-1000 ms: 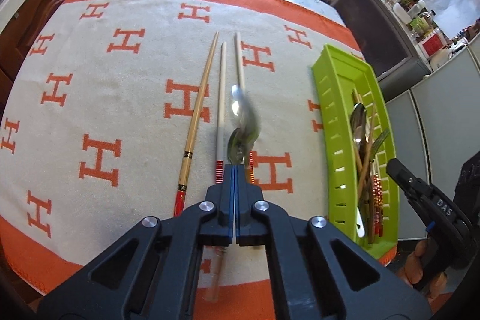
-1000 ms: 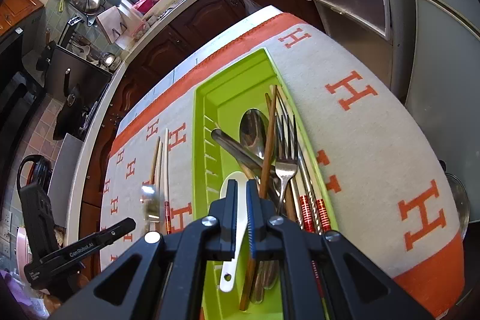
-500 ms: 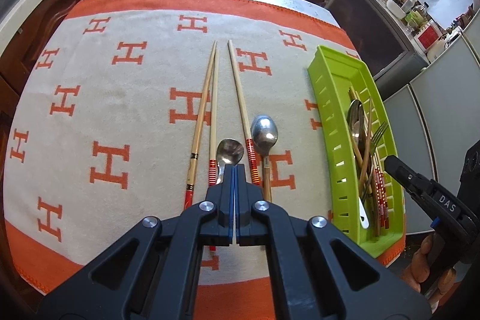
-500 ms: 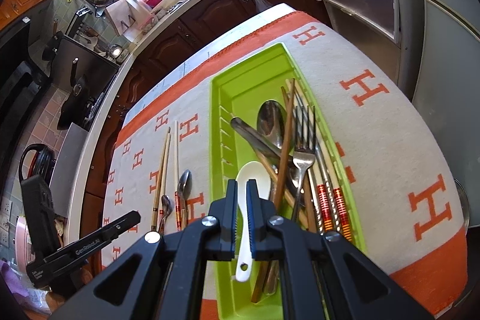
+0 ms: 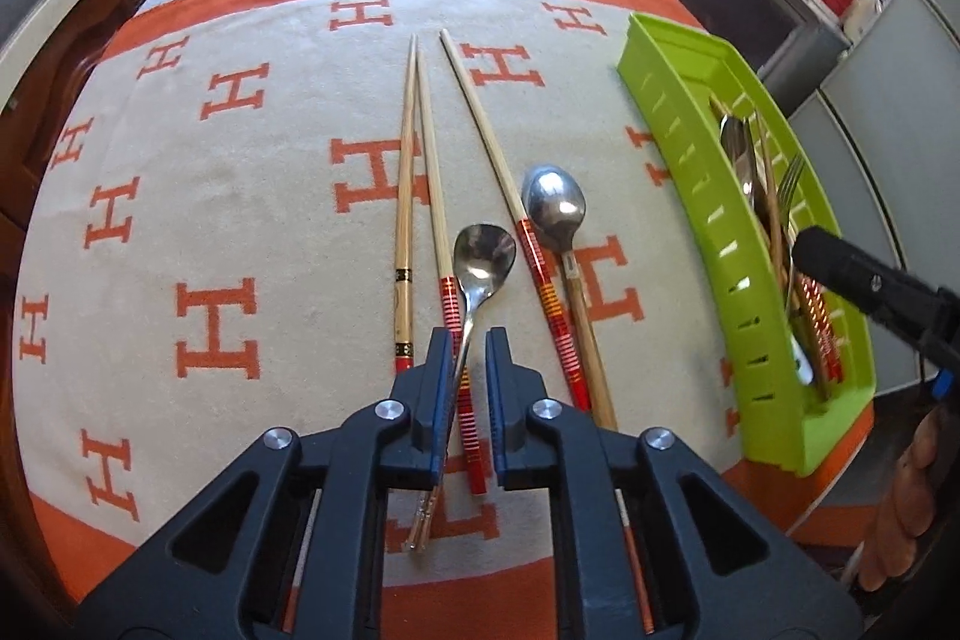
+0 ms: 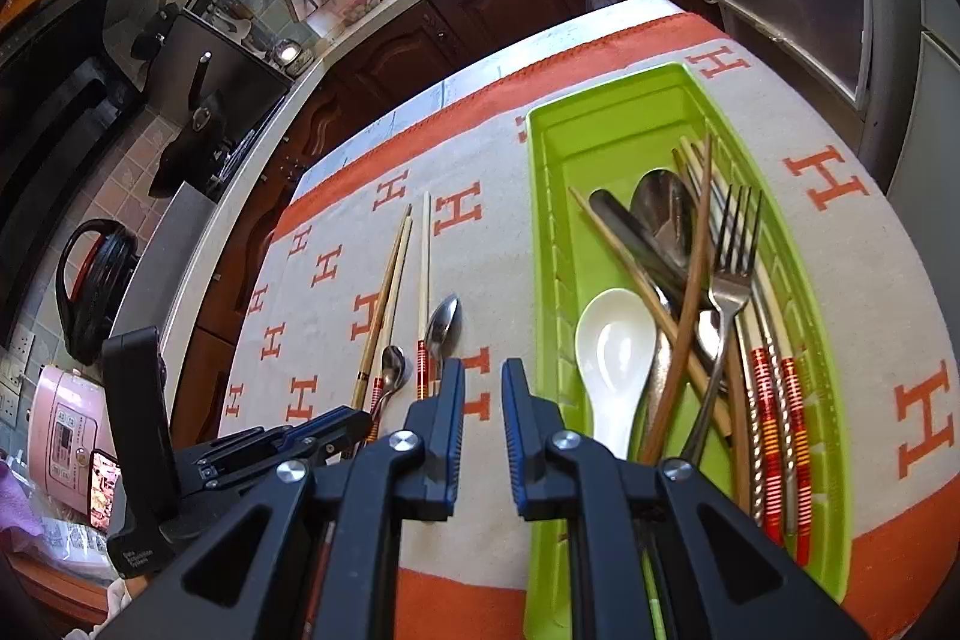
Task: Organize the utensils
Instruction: 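Lift the metal spoon with left gripper while right grasps a wooden-handled spoon, then carry both spoons into the green tray and open both grippers, then withdraw both grippers from the tray toward the remaining chopsticks, then grasp a red-banded chopstick with the right gripper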
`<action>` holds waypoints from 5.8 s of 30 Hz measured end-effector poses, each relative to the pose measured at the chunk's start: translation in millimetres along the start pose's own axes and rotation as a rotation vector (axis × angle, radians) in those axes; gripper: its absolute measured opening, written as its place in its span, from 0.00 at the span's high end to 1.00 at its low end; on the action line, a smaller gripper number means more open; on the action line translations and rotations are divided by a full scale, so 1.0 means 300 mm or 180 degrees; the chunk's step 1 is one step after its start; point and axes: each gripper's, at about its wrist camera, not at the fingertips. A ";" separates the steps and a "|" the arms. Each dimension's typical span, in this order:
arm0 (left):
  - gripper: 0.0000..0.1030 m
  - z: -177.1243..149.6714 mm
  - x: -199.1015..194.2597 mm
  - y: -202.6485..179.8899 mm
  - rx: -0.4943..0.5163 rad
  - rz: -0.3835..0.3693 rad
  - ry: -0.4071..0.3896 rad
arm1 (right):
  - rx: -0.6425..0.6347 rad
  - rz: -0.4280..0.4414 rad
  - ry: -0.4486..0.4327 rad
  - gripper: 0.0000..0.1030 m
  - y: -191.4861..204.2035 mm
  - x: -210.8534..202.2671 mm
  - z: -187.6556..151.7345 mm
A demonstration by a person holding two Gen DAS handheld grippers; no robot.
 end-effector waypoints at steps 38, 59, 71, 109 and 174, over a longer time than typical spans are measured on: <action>1.00 -0.050 -0.113 0.095 -0.0011 -0.0285 -0.0293 | -0.0077 -0.0222 0.0471 0.77 0.142 0.295 0.027; 1.00 -0.029 -0.173 0.096 -0.0103 -0.0540 -0.0418 | -0.0244 -0.0244 0.0064 0.98 0.162 0.215 0.072; 1.00 0.008 -0.298 -0.154 0.0143 -0.0734 -0.0646 | -0.0437 -0.0325 -0.0298 0.98 0.044 -0.119 0.121; 0.63 0.014 -0.125 -0.425 0.0144 -0.0516 -0.0150 | -0.0312 -0.0326 -0.0113 0.72 -0.143 -0.147 0.062; 0.62 0.039 -0.045 0.322 -0.0648 0.0115 -0.0333 | -0.1237 -0.1051 0.0549 0.85 0.381 0.474 0.042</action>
Point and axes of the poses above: each gripper's, at about its wrist camera, not at the fingertips, and x roughly the way its jaws point, y to its left, z to its top, and after that the axes turned 9 degrees about -x, right-handed
